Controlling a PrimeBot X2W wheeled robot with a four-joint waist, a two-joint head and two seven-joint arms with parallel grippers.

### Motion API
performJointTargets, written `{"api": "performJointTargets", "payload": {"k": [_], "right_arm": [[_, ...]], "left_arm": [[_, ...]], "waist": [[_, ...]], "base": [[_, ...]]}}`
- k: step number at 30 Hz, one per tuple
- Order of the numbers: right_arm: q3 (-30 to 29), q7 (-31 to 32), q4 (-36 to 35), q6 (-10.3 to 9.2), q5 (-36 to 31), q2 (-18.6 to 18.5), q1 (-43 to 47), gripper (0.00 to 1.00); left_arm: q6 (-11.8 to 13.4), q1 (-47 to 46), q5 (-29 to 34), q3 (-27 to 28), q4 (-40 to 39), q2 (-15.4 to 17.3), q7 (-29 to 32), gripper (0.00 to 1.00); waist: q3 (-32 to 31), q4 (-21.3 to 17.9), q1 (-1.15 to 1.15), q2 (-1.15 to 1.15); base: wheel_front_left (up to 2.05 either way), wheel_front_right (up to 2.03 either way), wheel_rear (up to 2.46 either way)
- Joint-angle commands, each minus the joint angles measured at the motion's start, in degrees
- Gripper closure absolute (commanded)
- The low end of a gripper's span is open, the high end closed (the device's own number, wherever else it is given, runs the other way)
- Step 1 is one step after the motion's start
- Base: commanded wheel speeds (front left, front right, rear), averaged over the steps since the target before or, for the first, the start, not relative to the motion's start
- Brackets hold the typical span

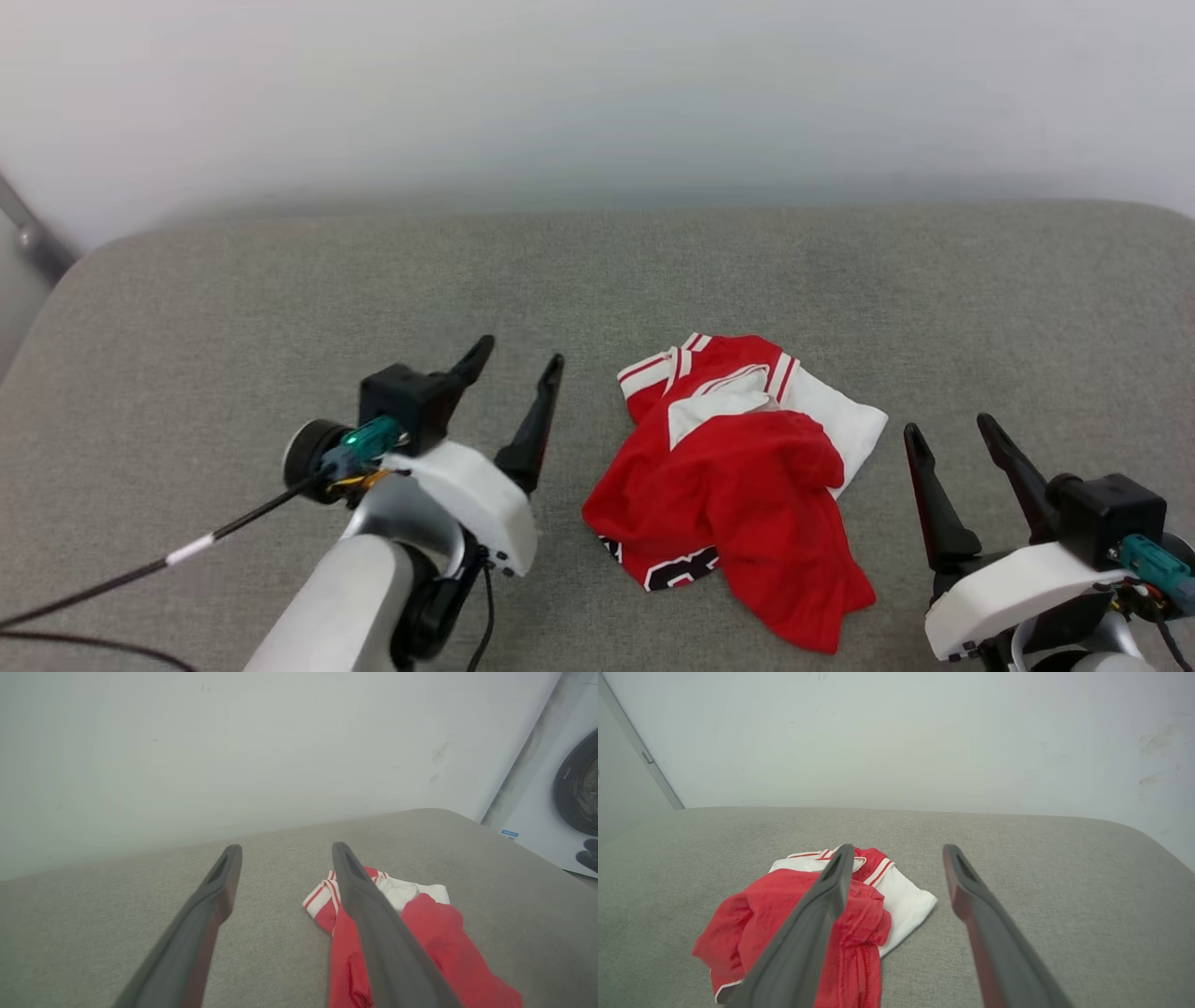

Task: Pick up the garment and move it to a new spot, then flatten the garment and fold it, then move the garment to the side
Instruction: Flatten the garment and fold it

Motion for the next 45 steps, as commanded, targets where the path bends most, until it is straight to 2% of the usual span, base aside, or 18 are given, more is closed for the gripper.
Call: {"api": "performJointTargets", "payload": {"k": [1, 8, 18, 19, 20, 22, 26, 31, 38, 45], "right_arm": [[-0.2, -0.2, -0.2, -0.04, -0.3, 0.0, -0.9, 0.00], [0.4, -1.0, 0.5, -0.04, 0.9, 0.0, -3.0, 0.00], [1.4, -2.4, 1.8, -0.04, 0.1, 0.0, -5.6, 0.00], [1.5, -2.5, 1.9, -0.04, 0.1, 0.0, -5.7, 0.00], [1.5, -2.7, 2.1, -0.04, 0.1, 0.0, -5.7, 0.00], [1.5, -2.9, 2.3, -0.04, -0.4, 0.0, -5.9, 0.00], [1.2, -3.1, 2.4, -0.04, -0.6, 0.0, -6.0, 0.00], [0.7, -2.7, 2.5, -0.04, -0.9, 0.0, -4.9, 0.00], [-0.4, -1.5, 1.8, -0.04, -1.5, 0.0, -2.7, 0.00], [-0.7, -0.3, 0.6, -0.04, -1.5, 0.0, -0.2, 0.00]], "left_arm": [[-0.8, -1.2, -0.3, -1.0, 0.9, -0.3, 1.6, 0.00], [-5.7, -8.0, -1.4, -8.4, 7.4, -1.0, 14.7, 0.00], [-7.6, -11.2, -4.8, -18.5, 15.9, 1.9, 30.1, 0.00], [-7.6, -10.8, -5.6, -19.5, 16.6, 2.1, 31.5, 0.03], [-7.7, -10.4, -6.5, -20.5, 17.2, 2.2, 32.7, 0.57], [-7.7, -10.5, -7.7, -22.0, 17.5, 2.8, 33.8, 1.00], [-7.6, -11.7, -8.6, -22.5, 17.5, 3.7, 31.7, 1.00], [-6.3, -13.4, -7.5, -19.8, 15.4, 4.0, 24.0, 1.00], [-0.3, -7.9, -8.2, -14.6, 8.8, 6.2, 15.0, 1.00], [7.2, 8.1, -13.7, -10.5, 4.7, 7.3, 11.7, 1.00]], "waist": [[1.6, -0.9, 0.00, 0.00], [5.8, -2.9, 0.00, 0.00], [9.5, -5.3, 0.00, 0.00], [9.5, -5.4, 0.00, 0.00], [9.5, -5.4, 0.00, 0.00], [9.5, -5.5, 0.00, 0.00], [8.8, -5.0, 0.00, 0.00], [6.4, -3.2, 0.00, 0.00], [2.1, 0.1, 0.00, 0.00], [-1.1, 2.0, 0.00, 0.00]], "base": [[0.00, 0.00, 0.00], [0.00, 0.00, 0.00], [0.00, 0.00, 0.00], [0.00, 0.00, 0.00], [0.00, 0.00, 0.00], [0.00, 0.00, 0.00], [0.00, 0.00, 0.00], [0.00, 0.00, 0.00], [0.00, 0.00, 0.00], [0.00, 0.00, 0.00]]}}
